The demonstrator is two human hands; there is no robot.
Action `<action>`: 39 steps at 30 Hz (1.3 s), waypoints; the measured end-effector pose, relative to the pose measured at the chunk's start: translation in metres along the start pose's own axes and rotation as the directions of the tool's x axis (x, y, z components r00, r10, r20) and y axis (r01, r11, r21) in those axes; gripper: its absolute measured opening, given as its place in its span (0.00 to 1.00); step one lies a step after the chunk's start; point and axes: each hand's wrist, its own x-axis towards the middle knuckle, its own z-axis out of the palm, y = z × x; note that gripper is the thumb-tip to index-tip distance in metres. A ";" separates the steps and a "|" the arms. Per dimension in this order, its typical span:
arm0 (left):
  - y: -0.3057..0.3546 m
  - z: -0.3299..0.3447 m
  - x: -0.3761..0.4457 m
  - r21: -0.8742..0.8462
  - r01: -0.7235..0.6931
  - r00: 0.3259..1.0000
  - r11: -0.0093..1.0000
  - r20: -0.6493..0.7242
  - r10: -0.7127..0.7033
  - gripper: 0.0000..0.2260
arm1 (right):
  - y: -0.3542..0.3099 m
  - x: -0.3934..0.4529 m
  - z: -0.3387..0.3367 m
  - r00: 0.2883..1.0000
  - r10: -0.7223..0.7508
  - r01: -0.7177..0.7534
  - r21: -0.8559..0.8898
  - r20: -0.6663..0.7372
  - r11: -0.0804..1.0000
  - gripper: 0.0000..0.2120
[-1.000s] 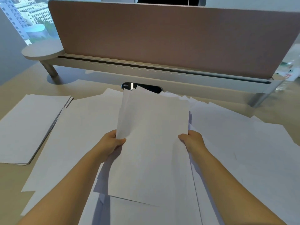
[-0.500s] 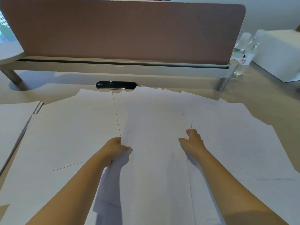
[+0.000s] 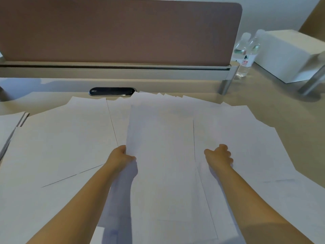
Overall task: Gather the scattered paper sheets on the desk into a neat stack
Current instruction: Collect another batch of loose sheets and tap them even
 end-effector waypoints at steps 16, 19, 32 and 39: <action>0.016 0.027 0.001 -0.160 -0.027 0.992 0.987 0.118 0.046 0.06 | -0.013 0.016 0.002 0.965 -0.104 0.030 0.291 0.242 0.956 0.07; 0.029 0.019 0.009 -0.223 -0.080 0.995 0.972 0.042 0.091 0.06 | -0.016 0.022 0.001 0.981 -0.136 0.074 0.378 0.139 0.923 0.08; 0.051 0.020 0.047 0.432 0.000 0.992 0.902 -0.117 0.056 0.27 | -0.041 0.039 0.012 0.979 -0.163 0.086 0.472 0.125 0.877 0.11; 0.055 0.016 0.042 0.135 0.025 0.996 0.991 0.079 -0.036 0.09 | -0.057 0.036 0.008 0.984 -0.159 0.105 0.463 0.078 0.880 0.33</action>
